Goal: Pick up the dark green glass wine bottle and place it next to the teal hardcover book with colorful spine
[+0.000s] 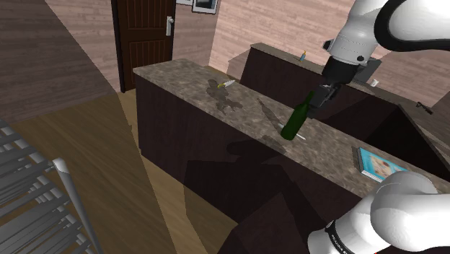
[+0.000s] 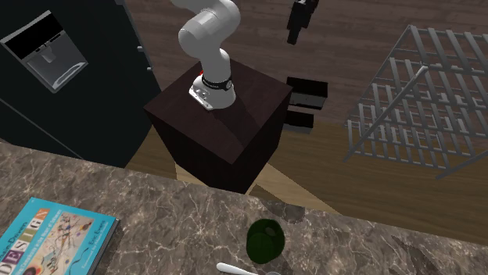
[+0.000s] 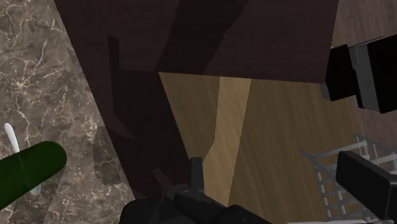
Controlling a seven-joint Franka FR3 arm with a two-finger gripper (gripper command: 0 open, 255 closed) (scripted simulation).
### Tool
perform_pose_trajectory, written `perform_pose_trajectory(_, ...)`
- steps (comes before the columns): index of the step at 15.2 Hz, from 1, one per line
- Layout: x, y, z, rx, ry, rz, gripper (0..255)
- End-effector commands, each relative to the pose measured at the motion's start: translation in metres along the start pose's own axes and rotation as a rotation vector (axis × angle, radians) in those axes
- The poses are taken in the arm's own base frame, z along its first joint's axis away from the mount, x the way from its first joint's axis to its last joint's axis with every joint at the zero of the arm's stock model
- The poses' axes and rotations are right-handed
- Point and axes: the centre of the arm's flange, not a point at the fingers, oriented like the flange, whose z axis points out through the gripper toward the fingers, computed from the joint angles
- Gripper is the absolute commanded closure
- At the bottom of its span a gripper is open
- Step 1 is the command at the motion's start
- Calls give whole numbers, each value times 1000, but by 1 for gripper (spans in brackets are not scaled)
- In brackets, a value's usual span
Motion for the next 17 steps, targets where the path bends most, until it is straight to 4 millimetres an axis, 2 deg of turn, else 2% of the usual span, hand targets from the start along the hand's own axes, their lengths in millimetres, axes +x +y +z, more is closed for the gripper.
perform_pose_trajectory(1,0,0,0,0,0,0,0)
perform_pose_trajectory(17,68,198,36,7,0,17,0)
